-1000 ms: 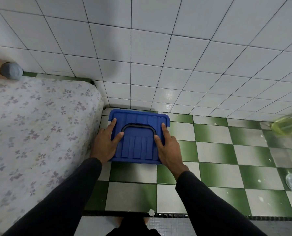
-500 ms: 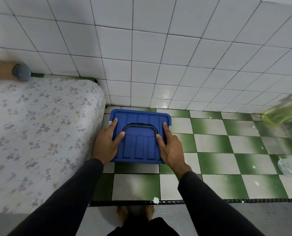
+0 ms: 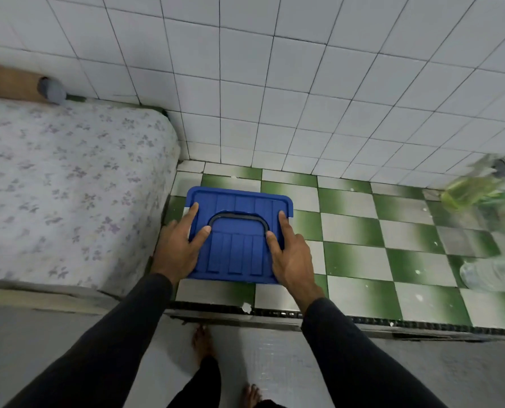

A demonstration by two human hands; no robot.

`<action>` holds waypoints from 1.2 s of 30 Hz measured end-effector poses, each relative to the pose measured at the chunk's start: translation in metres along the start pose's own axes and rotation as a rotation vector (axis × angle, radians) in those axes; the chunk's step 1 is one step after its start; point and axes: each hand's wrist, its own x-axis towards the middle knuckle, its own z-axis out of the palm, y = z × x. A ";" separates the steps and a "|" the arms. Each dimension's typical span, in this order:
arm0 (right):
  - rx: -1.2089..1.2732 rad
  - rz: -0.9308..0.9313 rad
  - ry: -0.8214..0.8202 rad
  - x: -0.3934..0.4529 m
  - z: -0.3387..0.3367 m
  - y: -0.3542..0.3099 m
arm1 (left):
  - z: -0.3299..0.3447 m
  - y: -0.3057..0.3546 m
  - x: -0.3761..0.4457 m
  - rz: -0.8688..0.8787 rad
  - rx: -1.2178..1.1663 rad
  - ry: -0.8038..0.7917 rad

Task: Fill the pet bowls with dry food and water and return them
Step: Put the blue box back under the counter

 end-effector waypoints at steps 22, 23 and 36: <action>-0.034 0.054 -0.059 -0.164 -0.009 0.036 | 0.000 0.004 -0.180 -0.030 -0.019 0.054; -0.033 0.062 -0.057 -0.172 -0.007 0.035 | -0.002 0.001 -0.186 -0.035 -0.025 0.043; 0.010 0.131 -0.042 -0.290 0.036 0.050 | -0.008 -0.043 -0.287 -0.029 -0.024 -0.048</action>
